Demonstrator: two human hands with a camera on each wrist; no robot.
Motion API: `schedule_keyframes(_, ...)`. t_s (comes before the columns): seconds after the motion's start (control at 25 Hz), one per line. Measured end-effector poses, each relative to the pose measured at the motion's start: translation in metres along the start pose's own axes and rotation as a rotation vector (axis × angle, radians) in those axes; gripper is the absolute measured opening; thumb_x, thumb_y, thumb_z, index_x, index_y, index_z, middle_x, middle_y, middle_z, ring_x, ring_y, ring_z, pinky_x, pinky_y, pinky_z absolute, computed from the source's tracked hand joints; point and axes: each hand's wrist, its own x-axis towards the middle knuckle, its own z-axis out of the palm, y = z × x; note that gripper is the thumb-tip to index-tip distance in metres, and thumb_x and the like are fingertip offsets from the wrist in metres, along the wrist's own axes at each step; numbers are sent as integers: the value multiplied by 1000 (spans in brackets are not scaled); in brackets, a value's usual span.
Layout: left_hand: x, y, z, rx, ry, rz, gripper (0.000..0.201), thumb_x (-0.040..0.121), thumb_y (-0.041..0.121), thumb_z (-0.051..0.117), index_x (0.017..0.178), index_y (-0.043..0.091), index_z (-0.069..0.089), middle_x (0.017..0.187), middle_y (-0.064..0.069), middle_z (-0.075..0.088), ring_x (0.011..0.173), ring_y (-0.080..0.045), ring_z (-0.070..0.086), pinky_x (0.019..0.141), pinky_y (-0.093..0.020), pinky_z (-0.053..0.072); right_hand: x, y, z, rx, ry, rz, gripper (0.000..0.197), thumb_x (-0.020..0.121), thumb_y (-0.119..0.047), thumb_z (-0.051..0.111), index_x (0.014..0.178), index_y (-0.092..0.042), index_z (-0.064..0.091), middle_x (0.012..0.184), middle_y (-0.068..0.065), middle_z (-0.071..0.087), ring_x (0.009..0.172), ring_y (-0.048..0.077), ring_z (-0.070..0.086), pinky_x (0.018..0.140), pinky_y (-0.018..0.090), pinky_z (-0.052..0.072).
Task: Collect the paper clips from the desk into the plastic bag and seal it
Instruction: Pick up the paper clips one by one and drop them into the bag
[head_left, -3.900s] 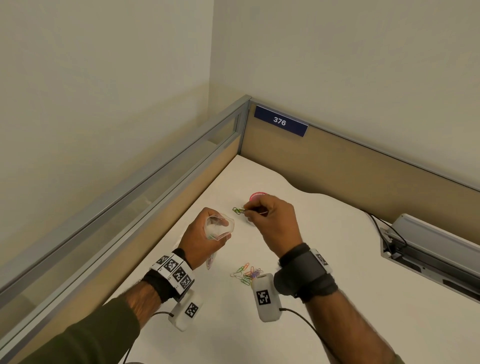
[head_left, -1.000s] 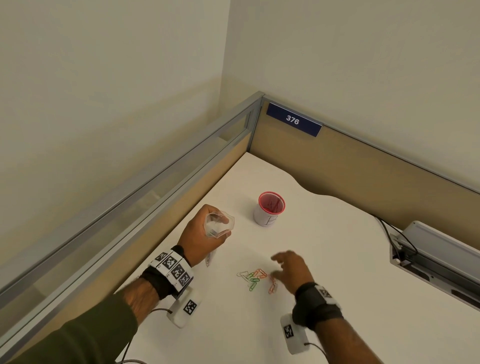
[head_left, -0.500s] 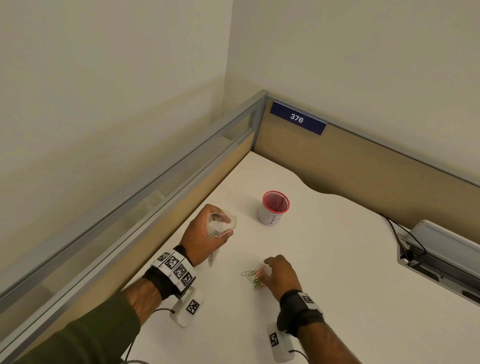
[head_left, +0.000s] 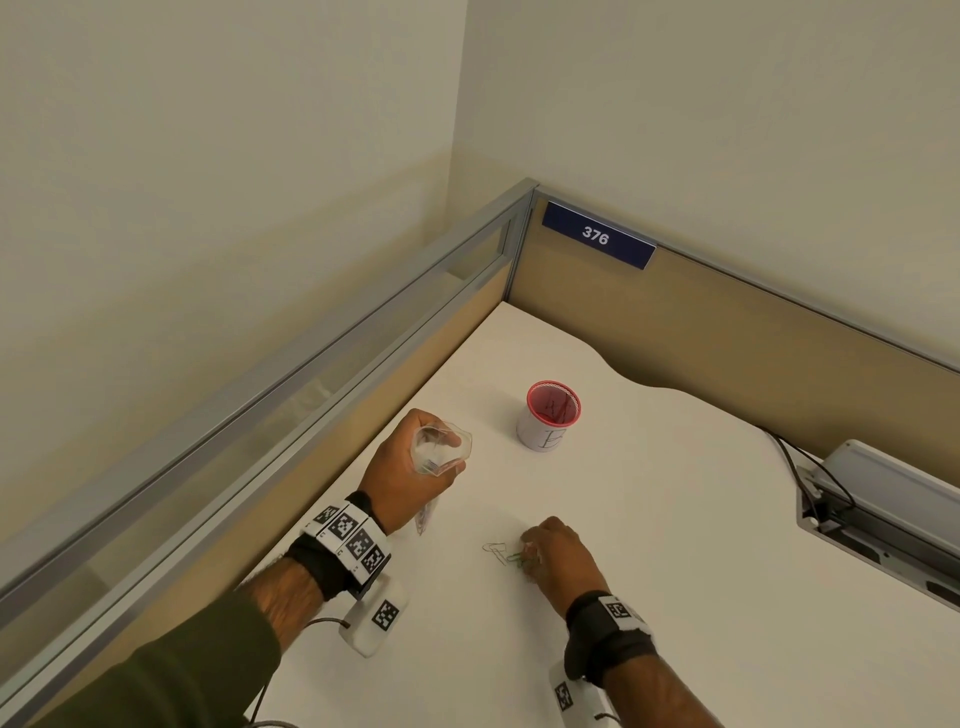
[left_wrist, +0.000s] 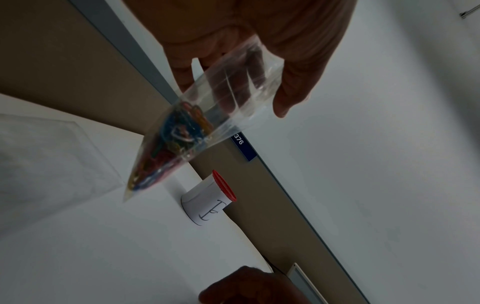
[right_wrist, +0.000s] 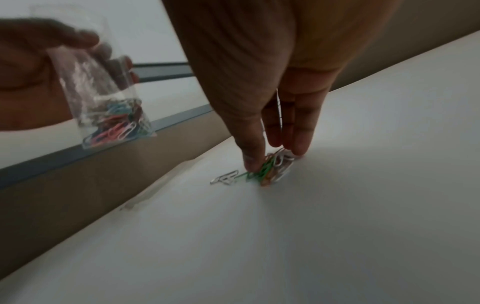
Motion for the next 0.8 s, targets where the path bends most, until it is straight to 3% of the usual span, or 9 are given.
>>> schedule_keyframes(0.12,1,1,0,6,6,10,42,73,27,78,108,20,56,108,0,71,109,-15,67,105,-41,51,-4,8,-5,29,-19,95,53,75,-35,74,123,-19,56,117,3,51,111,24,47,93,32,45)
schedule_keyframes(0.2,1,1,2,-1,3,10,43,73,29,78,108,20,56,109,0,71,110,-16,67,104,-41,52,-4,5,-3,-22,-44,110,51,75,-38,74,119,-19,57,115,3,49,109,24,46,91,35,47)
schedule_keyframes(0.4,1,2,7,16,-12,4,44,73,29,79,109,18,56,109,0,71,110,-16,67,104,-42,52,1,-14,11,-88,-1,35,16,85,-15,58,100,-15,62,108,6,52,103,26,49,82,36,49)
schedule_keyframes(0.52,2,2,5,25,-6,3,45,73,30,79,110,17,56,109,1,70,109,-15,67,104,-40,52,5,-15,13,-135,34,6,21,87,-4,48,100,-13,61,108,7,54,101,26,51,76,32,46)
schedule_keyframes(0.8,5,3,4,25,9,-2,46,73,31,79,110,17,56,109,1,71,109,-14,67,103,-39,52,13,-6,-2,-90,34,81,13,88,-9,51,96,-12,62,105,7,62,94,23,59,82,31,50)
